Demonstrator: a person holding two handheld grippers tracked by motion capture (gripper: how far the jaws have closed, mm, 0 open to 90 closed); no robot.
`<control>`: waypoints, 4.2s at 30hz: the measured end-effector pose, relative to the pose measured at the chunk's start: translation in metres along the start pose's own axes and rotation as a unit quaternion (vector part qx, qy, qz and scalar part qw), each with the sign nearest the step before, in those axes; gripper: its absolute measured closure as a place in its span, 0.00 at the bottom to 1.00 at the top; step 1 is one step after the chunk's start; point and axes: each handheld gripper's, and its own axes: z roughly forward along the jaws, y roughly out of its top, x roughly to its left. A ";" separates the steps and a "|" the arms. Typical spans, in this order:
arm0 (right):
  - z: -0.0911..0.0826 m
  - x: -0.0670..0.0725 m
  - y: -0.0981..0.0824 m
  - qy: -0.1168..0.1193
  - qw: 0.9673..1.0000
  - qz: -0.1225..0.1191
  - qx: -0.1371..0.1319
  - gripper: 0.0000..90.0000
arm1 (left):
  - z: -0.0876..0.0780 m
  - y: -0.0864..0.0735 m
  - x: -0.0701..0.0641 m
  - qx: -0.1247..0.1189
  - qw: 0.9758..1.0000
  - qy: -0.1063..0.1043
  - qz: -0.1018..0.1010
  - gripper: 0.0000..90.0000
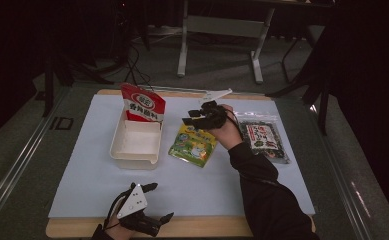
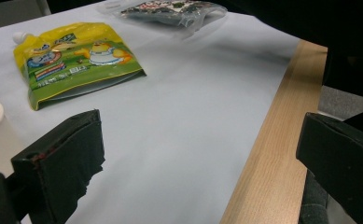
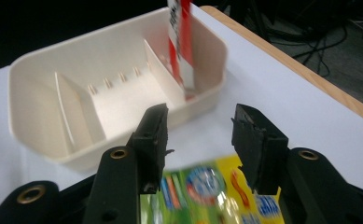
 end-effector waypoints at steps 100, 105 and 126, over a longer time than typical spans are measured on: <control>-0.124 -0.103 -0.190 -0.218 0.957 0.169 0.086 1.00 | 0.009 -0.002 0.000 0.016 1.000 -0.003 0.001 0.02; -0.122 -0.099 -0.183 -0.210 0.961 0.160 0.081 1.00 | 0.009 -0.002 0.000 0.016 1.000 -0.003 0.001 0.02; -0.078 -0.156 -0.125 -0.230 0.956 0.167 0.076 1.00 | 0.003 -0.009 -0.001 0.015 1.000 0.006 -0.011 0.02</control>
